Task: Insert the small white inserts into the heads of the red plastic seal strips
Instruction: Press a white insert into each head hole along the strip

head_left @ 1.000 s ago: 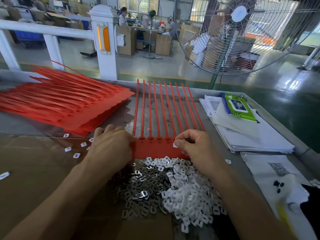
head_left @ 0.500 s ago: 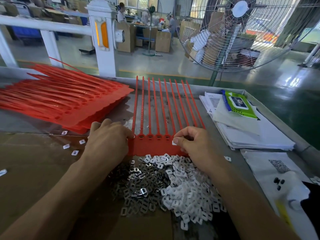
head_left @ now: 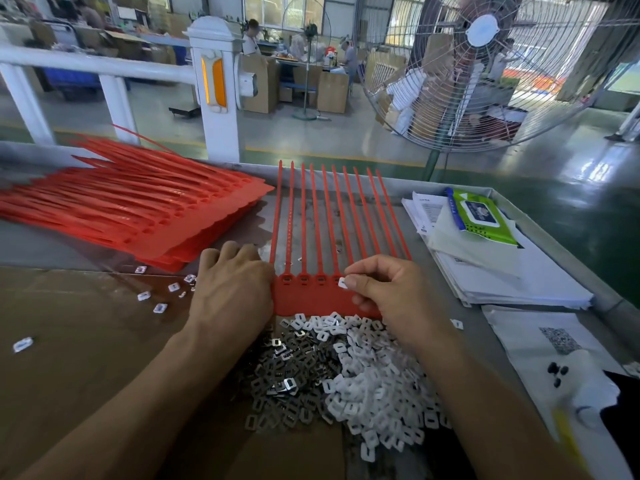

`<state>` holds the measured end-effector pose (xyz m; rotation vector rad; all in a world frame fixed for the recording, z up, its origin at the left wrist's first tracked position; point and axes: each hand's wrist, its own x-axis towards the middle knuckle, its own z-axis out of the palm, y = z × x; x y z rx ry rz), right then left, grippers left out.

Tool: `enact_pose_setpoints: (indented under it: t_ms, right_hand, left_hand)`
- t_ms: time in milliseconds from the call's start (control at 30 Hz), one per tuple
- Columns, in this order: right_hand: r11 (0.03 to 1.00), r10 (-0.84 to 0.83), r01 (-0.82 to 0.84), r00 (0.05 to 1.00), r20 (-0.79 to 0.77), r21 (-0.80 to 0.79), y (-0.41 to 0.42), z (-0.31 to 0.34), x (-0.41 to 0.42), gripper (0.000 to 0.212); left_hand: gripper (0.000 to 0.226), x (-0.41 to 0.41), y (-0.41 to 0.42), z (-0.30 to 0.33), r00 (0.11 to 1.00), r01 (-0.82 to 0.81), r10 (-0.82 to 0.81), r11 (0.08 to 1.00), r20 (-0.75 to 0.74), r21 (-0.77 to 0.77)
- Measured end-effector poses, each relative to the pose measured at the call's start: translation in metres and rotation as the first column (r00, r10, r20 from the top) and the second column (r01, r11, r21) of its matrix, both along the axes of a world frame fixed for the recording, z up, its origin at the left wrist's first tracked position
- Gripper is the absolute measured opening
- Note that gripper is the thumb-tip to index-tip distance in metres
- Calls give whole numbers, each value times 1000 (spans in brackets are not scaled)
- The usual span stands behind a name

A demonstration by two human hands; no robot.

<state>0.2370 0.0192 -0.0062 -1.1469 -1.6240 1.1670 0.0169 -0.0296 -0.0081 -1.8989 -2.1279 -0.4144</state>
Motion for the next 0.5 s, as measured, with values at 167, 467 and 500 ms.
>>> enact_pose_setpoints:
  t_ms: [167,467,500]
  right_hand:
    - [1000,18,-18,1000,-10,-15,0,0,-1,18]
    - [997,81,-81,997,-13,-10,-4,6,-3,15]
    - [996,90,-90,996,-17,-12,-5,7,-3,14]
  left_hand:
    - [14,10,0,7,946,120,-172,973,274,195]
    - [19,27,-4,7,771,412,-491,870,405,271]
    - [18,27,-4,7,767,421,-500,865,401,274]
